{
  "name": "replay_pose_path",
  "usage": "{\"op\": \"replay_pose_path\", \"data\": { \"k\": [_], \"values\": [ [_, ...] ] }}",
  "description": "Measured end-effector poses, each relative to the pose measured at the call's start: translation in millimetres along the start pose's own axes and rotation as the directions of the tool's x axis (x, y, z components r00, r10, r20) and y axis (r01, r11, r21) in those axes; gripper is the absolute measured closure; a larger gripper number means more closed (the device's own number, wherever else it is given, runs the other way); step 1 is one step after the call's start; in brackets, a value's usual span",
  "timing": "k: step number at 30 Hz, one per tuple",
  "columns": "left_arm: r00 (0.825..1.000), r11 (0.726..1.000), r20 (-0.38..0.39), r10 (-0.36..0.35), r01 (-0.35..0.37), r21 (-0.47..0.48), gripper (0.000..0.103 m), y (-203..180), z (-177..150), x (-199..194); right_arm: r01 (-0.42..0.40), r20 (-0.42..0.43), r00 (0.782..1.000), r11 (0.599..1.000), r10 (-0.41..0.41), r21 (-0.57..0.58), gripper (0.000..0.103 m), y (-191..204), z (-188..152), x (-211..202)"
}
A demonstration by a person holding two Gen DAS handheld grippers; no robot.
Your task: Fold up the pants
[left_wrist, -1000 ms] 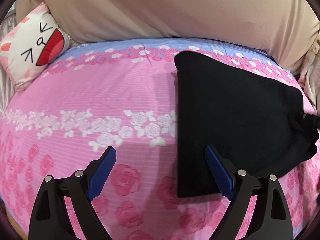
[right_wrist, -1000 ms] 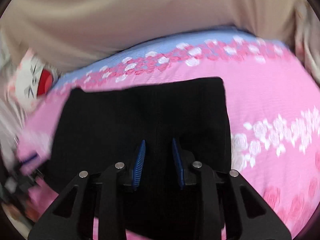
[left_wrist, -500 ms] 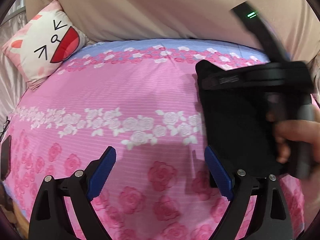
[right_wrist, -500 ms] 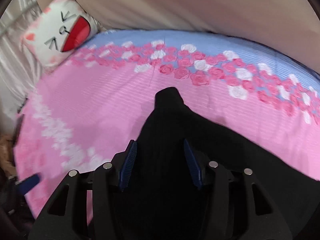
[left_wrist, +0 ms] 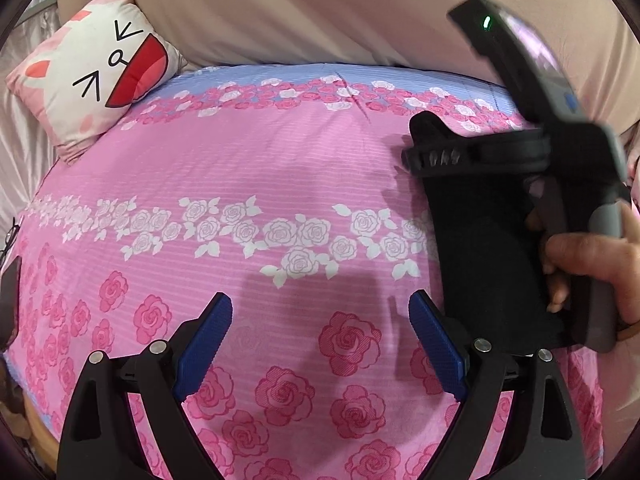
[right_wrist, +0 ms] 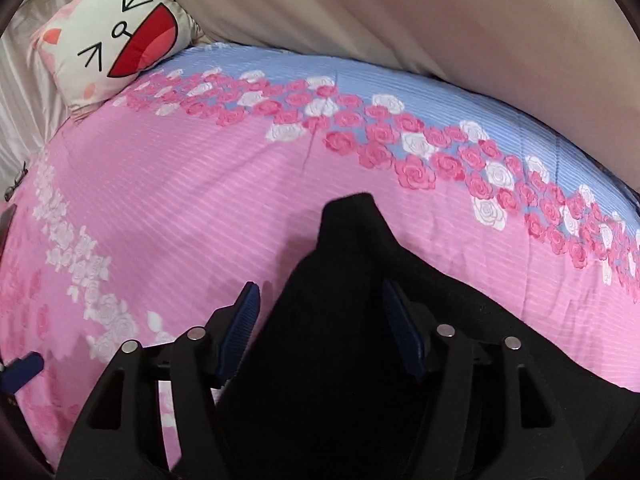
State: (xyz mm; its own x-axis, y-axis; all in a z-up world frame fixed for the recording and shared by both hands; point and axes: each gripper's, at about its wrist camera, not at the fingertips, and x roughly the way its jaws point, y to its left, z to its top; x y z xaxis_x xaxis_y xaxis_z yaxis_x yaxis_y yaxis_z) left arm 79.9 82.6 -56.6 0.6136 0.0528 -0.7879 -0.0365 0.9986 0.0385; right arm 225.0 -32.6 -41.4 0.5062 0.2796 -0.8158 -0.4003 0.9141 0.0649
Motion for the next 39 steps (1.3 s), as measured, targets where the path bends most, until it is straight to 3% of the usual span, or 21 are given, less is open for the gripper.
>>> {"op": "replay_pose_path", "data": {
  "k": [3,5,6,7,9,10,12,15,18,23,24,28,30,31,33,34,35,36,37,38,39],
  "values": [
    [1.0,1.0,0.001,0.013,-0.013,0.001,0.016,3,-1,-4,-0.092,0.128,0.989,0.991,0.079,0.095,0.042,-24,-12,-55],
    [1.0,1.0,0.01,-0.006,0.006,-0.009,0.016,8,-1,-9,-0.07,0.216,0.976,0.987,0.037,0.148,0.028,-51,-31,-98],
    [1.0,1.0,0.01,-0.024,0.025,-0.017,0.016,10,-1,-10,-0.04,0.259,0.966,0.98,-0.012,0.196,0.016,-74,-48,-123],
    [0.998,0.997,0.007,-0.064,0.065,-0.034,0.016,12,0,-11,-0.016,0.284,0.957,0.97,-0.055,0.243,0.015,-95,-65,-144],
    [0.987,0.985,-0.014,-0.158,0.157,-0.078,0.016,14,2,-6,0.036,0.29,0.946,0.934,-0.146,0.354,0.015,-141,-107,-182],
    [0.974,0.97,-0.041,-0.223,0.217,-0.111,0.016,12,4,1,0.056,0.276,0.944,0.913,-0.181,0.405,0.015,-159,-126,-194],
    [0.951,0.948,-0.086,-0.296,0.281,-0.15,0.016,5,8,14,0.073,0.218,0.953,0.86,-0.209,0.505,0.015,-196,-169,-208],
    [0.944,0.942,-0.099,-0.314,0.296,-0.16,0.015,-15,12,28,0.002,0.189,0.97,0.78,-0.154,0.626,0.015,-231,-221,-208],
    [0.94,0.936,-0.102,-0.326,0.306,-0.173,0.015,-27,16,34,-0.107,0.204,0.978,0.723,-0.047,0.683,0.015,-240,-246,-189],
    [0.908,0.903,-0.127,-0.399,0.365,-0.226,0.015,-36,23,38,-0.278,0.243,0.958,0.694,0.151,0.665,0.013,-228,-233,-153],
    [0.896,0.893,-0.133,-0.425,0.391,-0.221,0.015,-39,24,39,-0.294,0.257,0.953,0.699,0.161,0.652,0.005,-222,-226,-148],
    [0.85,0.865,-0.173,-0.497,0.471,-0.175,0.01,-61,35,47,-0.249,0.226,0.965,0.751,0.136,0.612,0.005,-209,-207,-135],
    [0.864,0.881,-0.171,-0.473,0.456,-0.127,0.01,-73,42,51,-0.251,0.244,0.962,0.76,0.124,0.599,0.005,-207,-202,-131],
    [0.863,0.88,-0.173,-0.474,0.46,-0.118,0.005,-78,44,53,-0.252,0.252,0.96,0.763,0.121,0.595,0.005,-208,-202,-130],
    [0.871,0.887,-0.168,-0.461,0.449,-0.105,0.005,-85,47,56,-0.235,0.252,0.962,0.781,0.103,0.579,0.005,-202,-199,-130],
    [0.876,0.892,-0.169,-0.453,0.443,-0.091,0.01,-88,49,56,-0.215,0.241,0.967,0.791,0.088,0.573,0.019,-199,-198,-132],
    [0.877,0.892,-0.165,-0.451,0.442,-0.088,0.029,-89,49,56,-0.196,0.225,0.971,0.8,0.078,0.568,0.035,-195,-197,-133],
    [0.861,0.876,-0.161,-0.483,0.475,-0.089,0.038,-89,49,50,-0.226,0.244,0.965,0.79,0.1,0.57,0.057,-195,-197,-136],
    [0.859,0.873,-0.155,-0.488,0.48,-0.089,0.051,-87,49,45,-0.252,0.263,0.958,0.78,0.117,0.572,0.061,-198,-200,-143],
    [0.868,0.879,-0.143,-0.476,0.47,-0.073,0.063,-84,50,37,-0.257,0.27,0.956,0.784,0.118,0.566,0.062,-197,-200,-150],
    [0.871,0.882,-0.135,-0.472,0.467,-0.065,0.07,-79,49,29,-0.265,0.282,0.952,0.788,0.12,0.556,0.064,-194,-200,-159]
  ]
}}
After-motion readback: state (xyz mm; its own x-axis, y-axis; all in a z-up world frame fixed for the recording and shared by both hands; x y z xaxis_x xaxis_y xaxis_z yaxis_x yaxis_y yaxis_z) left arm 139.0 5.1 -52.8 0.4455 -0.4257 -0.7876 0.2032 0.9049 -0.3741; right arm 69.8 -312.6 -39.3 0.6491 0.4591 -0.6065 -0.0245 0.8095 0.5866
